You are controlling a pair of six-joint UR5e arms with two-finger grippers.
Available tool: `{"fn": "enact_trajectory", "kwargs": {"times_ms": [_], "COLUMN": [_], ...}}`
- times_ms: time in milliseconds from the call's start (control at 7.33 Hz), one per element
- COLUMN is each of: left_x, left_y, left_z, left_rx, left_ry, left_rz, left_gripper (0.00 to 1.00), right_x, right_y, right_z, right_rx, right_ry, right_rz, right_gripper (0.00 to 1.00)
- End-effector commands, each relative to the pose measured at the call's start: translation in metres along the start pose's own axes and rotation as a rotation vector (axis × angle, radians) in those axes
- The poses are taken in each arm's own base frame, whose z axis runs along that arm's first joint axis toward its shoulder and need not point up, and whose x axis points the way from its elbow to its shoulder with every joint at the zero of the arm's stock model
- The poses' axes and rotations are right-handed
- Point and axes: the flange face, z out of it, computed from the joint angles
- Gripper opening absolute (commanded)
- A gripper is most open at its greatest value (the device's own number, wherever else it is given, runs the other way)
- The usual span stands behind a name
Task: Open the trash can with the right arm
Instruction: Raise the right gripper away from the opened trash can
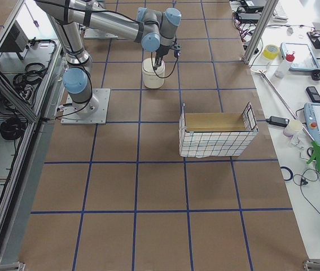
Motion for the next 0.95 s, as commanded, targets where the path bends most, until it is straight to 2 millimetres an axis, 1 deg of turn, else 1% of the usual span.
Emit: {"fn": "enact_trajectory", "kwargs": {"times_ms": [0, 136, 273, 409, 545, 682, 818], "left_x": [0.000, 0.000, 0.000, 0.000, 0.000, 0.000, 0.000], "left_y": [0.000, 0.000, 0.000, 0.000, 0.000, 0.000, 0.000], "left_z": [0.000, 0.000, 0.000, 0.000, 0.000, 0.000, 0.000], "left_rx": [0.000, 0.000, 0.000, 0.000, 0.000, 0.000, 0.000], "left_ry": [0.000, 0.000, 0.000, 0.000, 0.000, -0.001, 0.000], "left_rz": [0.000, 0.000, 0.000, 0.000, 0.000, 0.000, 0.000], "left_gripper": [1.00, 1.00, 1.00, 1.00, 1.00, 1.00, 1.00], "right_x": [0.002, 0.002, 0.004, 0.006, 0.007, 0.009, 0.012], "right_y": [-0.006, -0.005, -0.002, 0.005, 0.017, 0.033, 0.043], "right_z": [-0.049, -0.078, -0.112, -0.124, -0.136, -0.150, -0.155], "right_rx": [0.088, 0.138, 0.202, 0.205, 0.234, 0.264, 0.263], "right_ry": [-0.014, -0.020, -0.025, -0.022, -0.026, -0.029, -0.029], "right_rz": [0.008, 0.009, 0.011, 0.013, 0.013, 0.012, 0.016], "right_gripper": [0.65, 0.92, 1.00, 1.00, 1.00, 1.00, 1.00]}}
